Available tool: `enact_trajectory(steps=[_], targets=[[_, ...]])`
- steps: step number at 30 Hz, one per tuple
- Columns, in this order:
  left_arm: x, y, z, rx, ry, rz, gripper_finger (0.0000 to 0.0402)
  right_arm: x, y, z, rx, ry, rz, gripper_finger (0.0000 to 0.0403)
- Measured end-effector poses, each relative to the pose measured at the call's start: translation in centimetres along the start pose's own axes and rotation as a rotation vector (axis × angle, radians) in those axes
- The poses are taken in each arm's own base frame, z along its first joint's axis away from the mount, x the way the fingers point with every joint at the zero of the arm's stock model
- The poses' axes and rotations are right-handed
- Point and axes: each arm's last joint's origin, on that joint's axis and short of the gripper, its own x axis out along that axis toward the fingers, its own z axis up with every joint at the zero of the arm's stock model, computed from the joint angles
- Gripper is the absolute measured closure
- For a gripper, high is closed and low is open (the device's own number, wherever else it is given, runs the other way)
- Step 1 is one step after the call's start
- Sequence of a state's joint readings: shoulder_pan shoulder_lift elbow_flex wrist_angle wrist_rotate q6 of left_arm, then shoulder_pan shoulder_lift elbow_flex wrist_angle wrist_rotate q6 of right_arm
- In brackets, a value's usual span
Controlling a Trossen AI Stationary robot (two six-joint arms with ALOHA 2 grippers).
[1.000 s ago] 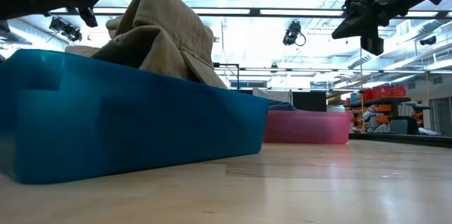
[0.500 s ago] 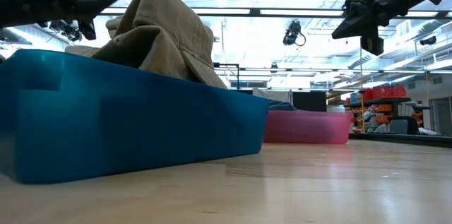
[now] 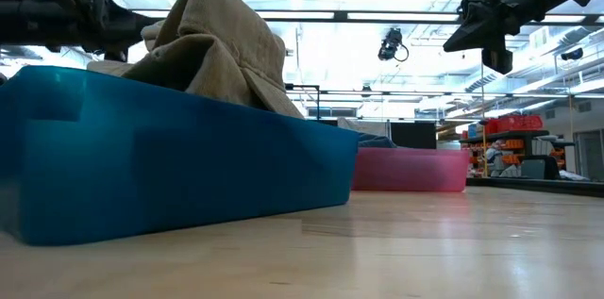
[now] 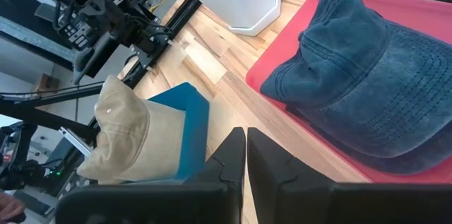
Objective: Pick & Place hat
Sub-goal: Return to Home Position
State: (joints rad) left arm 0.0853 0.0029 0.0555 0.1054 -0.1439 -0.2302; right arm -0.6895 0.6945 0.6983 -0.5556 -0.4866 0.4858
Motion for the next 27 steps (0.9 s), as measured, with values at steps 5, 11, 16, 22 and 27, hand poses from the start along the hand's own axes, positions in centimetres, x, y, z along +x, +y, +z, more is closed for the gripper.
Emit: enact_trajectory(steps=[5,11,16,22,27], targets=[[0.0,0.0,-0.1,0.005,0.008,0.005,0.0399,0.0,0.0,0.0,0.000,0.000,0.000,0.0382],[0.1,0.0,-1.3,-0.025,0.015,-0.005,0.0399,0.0,0.0,0.0,0.017,0.000,0.000,0.0382],[0.1,-0.1,-1.0,0.013,-0.017,-0.007,0.0399,0.0,0.0,0.0,0.026,0.000,0.000,0.0382],[0.0,0.1,-1.9,0.083,0.073,0.018,0.0399,0.0,0.0,0.0,-0.024,0.000,-0.001,0.0382],[0.0,0.1,-2.2,0.122,0.105,0.007,0.0399,0.2,-0.1,0.0,-0.038,0.007,-0.004,0.0382]])
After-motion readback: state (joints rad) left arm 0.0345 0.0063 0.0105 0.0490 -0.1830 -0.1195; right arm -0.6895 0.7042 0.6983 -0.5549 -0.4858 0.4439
